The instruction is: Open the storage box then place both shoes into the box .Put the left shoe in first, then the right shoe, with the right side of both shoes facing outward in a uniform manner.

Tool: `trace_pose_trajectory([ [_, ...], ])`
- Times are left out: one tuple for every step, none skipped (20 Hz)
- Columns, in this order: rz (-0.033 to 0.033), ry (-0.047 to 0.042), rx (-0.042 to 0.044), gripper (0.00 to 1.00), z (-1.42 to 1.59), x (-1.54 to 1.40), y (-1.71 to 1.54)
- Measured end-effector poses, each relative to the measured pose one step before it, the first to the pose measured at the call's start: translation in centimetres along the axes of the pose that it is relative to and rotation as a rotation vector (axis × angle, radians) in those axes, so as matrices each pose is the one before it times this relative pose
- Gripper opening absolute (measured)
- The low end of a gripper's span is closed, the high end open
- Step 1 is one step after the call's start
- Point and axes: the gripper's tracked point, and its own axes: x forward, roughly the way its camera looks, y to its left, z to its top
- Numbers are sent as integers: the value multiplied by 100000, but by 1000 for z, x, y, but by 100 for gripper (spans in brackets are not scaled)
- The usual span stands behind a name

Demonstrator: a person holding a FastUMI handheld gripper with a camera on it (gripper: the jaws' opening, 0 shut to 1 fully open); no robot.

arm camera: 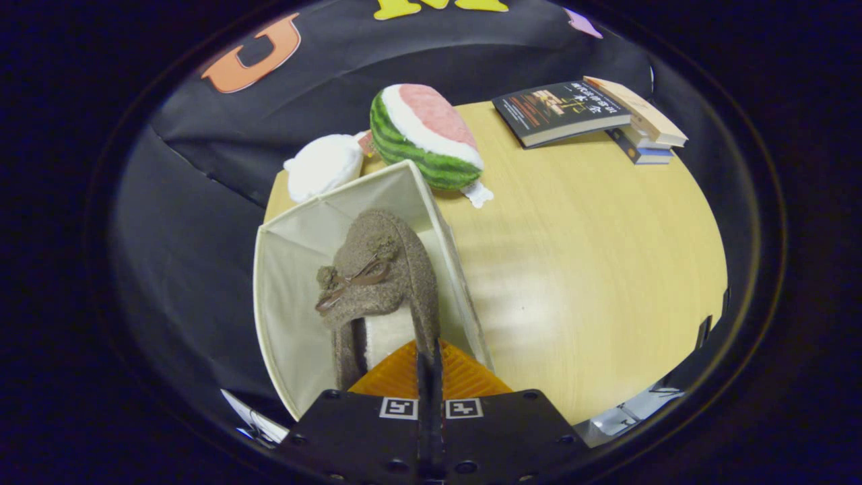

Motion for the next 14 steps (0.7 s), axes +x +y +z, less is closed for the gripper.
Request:
trace_pose_trajectory([
  [-2612, -2425, -73, 0, 259, 198, 116],
  [-3502, -770, -1242, 1, 72, 471, -140],
  [-3209, -372, -521, 0, -141, 285, -36],
  [-2842, 309, 125, 0, -406, 452, -63],
  [-1078, -376, 195, 1, -266, 216, -83],
  [-310, -154, -124, 1, -107, -156, 19],
  [1843, -1750, 926, 4, 303, -110, 243],
  [344, -1057, 402, 12, 2, -98, 15],
  [985, -665, 57, 17, 122, -480, 49],
  [1584, -415, -525, 17, 152, -245, 291],
  [1008, 144, -1483, 27, -153, -644, 188],
  [575, -674, -1187, 31, 33, -648, 40],
  [1234, -561, -1936, 43, -210, -583, 275],
  [1076, -744, -2741, 53, -181, -848, 289],
])
